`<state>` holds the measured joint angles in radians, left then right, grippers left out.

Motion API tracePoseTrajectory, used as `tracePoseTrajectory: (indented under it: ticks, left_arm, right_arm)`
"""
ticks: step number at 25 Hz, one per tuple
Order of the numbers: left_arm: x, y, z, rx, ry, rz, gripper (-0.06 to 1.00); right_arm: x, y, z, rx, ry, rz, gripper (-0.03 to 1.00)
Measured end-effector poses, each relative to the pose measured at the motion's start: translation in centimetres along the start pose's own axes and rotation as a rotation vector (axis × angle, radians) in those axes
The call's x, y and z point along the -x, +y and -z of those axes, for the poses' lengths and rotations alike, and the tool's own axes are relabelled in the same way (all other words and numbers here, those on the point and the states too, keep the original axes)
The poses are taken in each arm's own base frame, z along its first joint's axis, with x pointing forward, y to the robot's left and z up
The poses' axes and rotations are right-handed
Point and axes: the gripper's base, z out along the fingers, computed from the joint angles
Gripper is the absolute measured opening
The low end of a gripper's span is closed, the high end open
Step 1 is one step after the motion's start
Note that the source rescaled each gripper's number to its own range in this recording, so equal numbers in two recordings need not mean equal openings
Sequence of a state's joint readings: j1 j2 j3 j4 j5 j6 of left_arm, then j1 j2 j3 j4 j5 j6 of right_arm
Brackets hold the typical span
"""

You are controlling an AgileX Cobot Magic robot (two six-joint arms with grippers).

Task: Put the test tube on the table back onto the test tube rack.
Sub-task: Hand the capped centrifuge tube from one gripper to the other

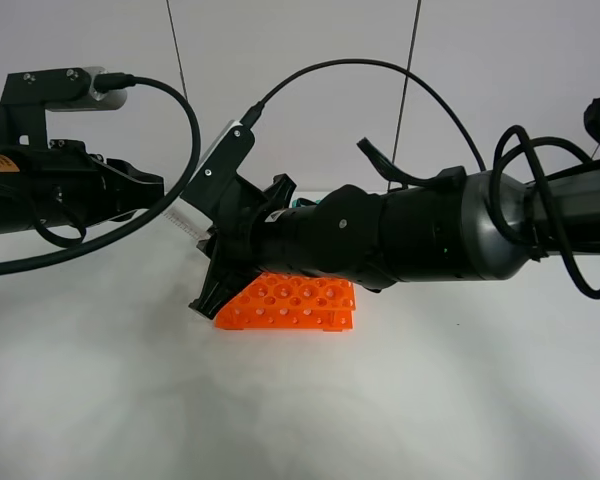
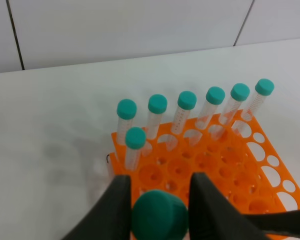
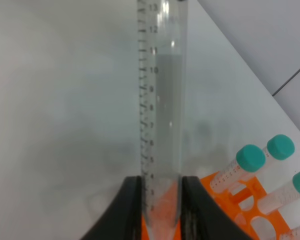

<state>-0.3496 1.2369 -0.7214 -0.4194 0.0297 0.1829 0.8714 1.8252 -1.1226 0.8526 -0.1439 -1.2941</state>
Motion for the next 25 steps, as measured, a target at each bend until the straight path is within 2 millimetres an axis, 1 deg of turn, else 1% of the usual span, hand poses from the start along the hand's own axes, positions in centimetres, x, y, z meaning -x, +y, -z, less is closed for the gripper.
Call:
tracePoseTrajectory:
  ticks: [12, 15, 19, 25]
  left_arm:
    - [0.13, 0.02, 0.00, 0.003, -0.014, 0.015, 0.09]
    - [0.16, 0.03, 0.00, 0.003, -0.018, 0.026, 0.12]
    - [0.15, 0.03, 0.00, 0.003, -0.017, 0.029, 0.21]
    - [0.22, 0.04, 0.00, 0.004, -0.024, 0.039, 0.23]
  right_arm:
    - [0.09, 0.01, 0.01, -0.009, -0.005, -0.019, 0.00]
    - [0.10, -0.01, 0.01, -0.011, -0.006, -0.019, 0.00]
    - [0.22, -0.45, 0.03, -0.059, -0.021, -0.041, 0.00]
    - [0.27, -0.58, 0.04, -0.074, -0.027, -0.068, 0.00]
